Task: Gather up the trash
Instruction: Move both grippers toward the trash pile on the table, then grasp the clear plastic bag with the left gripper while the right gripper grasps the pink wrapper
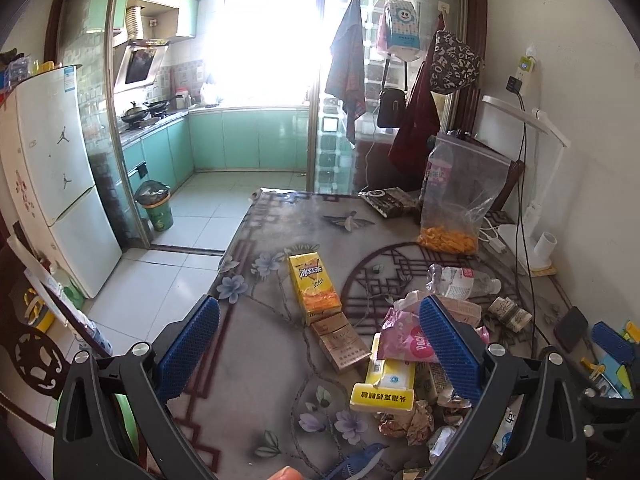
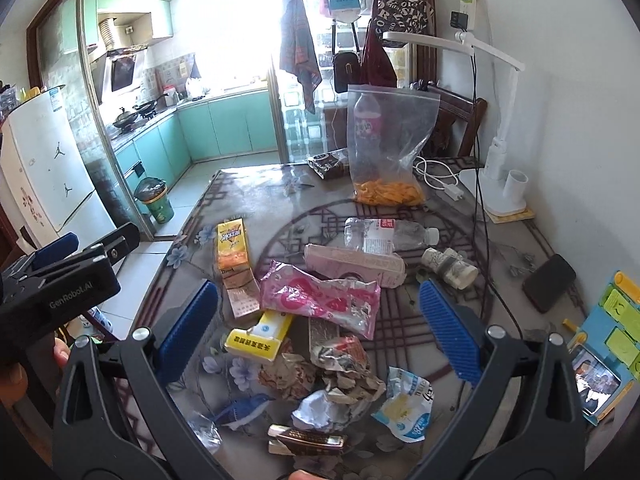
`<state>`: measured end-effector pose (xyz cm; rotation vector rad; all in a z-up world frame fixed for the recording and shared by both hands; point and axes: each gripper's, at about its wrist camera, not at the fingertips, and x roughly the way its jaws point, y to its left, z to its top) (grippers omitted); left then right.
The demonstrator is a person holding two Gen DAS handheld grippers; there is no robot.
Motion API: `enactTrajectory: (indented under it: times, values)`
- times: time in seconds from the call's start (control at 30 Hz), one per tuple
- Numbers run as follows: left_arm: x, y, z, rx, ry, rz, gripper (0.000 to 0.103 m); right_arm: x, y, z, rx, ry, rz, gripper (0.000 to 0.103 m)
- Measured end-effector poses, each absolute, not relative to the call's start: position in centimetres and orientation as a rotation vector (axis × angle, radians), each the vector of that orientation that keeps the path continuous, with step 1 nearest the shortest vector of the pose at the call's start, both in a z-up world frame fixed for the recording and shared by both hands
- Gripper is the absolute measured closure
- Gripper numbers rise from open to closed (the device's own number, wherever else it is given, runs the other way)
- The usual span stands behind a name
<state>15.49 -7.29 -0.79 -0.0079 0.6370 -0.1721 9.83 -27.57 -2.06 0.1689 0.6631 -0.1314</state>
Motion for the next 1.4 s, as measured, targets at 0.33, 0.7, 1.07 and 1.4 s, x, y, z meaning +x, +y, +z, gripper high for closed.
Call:
enactTrajectory:
  times: [0.33, 0.7, 1.07, 1.4]
  values:
    - [17.2, -6.0, -0.9, -0.001, 0.661, -0.201, 0.008, 10.8, -25.3, -1.8, 0.149, 0.667, -0.135, 0.004]
    - [17.1, -5.2, -1.2, 0.004, 0.666, -0.191, 0.008, 10.8, -25.1, -1.9, 0.158, 0.680, -0.143, 0.004]
    - [15.4, -5.2, -2.3, 0.080, 0.631, -0.269, 0.008, 11.6, -26.4, -3.6, 0.087, 0.863, -0.027, 0.004]
    - [10.5, -8.0, -13.4, 0.225, 0.972, -0.422, 0.008, 10.5, -30.5, -7.6, 0.217, 0.962, -0.014, 0.004]
